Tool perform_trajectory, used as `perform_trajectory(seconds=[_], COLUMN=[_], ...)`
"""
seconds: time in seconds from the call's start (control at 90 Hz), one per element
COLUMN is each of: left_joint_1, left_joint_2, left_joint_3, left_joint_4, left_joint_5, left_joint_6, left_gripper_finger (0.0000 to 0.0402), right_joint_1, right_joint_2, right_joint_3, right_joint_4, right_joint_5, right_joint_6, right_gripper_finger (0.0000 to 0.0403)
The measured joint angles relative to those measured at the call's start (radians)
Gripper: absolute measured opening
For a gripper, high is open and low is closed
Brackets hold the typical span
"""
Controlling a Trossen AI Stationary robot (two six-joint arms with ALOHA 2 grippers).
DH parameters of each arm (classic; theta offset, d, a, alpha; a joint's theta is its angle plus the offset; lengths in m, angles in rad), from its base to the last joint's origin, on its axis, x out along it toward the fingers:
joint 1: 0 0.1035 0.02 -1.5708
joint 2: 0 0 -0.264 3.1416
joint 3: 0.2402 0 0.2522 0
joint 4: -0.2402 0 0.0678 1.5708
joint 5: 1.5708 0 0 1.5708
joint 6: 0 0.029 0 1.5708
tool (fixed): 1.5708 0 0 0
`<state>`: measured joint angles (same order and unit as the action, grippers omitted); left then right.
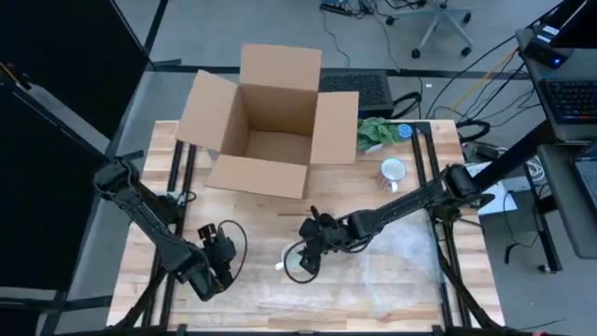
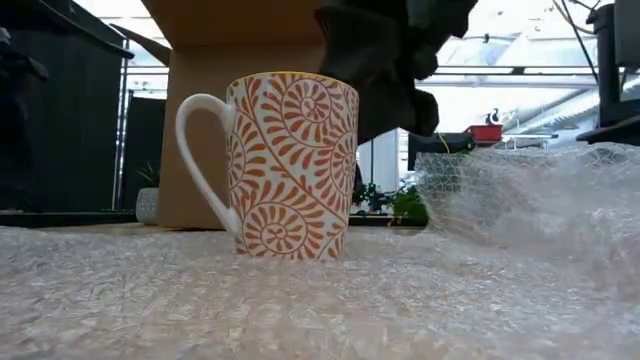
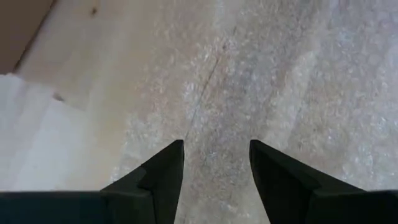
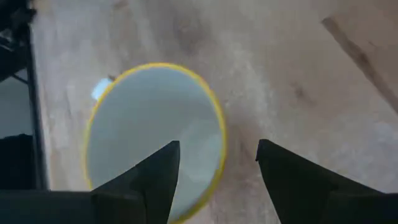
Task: Wrap mug
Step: Wrap the yellow mug with bubble wrap
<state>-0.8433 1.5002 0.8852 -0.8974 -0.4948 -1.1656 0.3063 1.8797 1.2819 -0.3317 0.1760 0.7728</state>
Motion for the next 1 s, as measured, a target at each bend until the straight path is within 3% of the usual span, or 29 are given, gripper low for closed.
perform_trajectory(seconds=[0.2,0.478,0.778,1.0], left_joint_1=[0.0,0.0,0.0,0.0], left_joint_2=[0.0,0.0,0.0,0.0], left_joint_3=[0.0,0.0,0.0,0.0], left_joint_4=[0.006,0.006,0.007,0.008], left_joint_5=[-0.01,-0.013,-0.015,-0.015], left_joint_6=[-0.002,-0.002,0.001,-0.004], left_gripper_finger=[0.0171,0.0171,0.0171,0.0171], right_joint_1=[-0.025,-0.032,-0.032,-0.032], right_joint_2=[0.046,0.056,0.003,0.101], right_joint_3=[0.0,0.0,0.104,0.184], right_joint_4=[-0.012,-0.009,-0.008,0.024], right_joint_5=[-0.005,-0.027,-0.017,-0.02], right_joint_6=[-0.031,-0.086,-0.15,-0.192], right_gripper_finger=[0.016,0.0013,0.0005,0.0003])
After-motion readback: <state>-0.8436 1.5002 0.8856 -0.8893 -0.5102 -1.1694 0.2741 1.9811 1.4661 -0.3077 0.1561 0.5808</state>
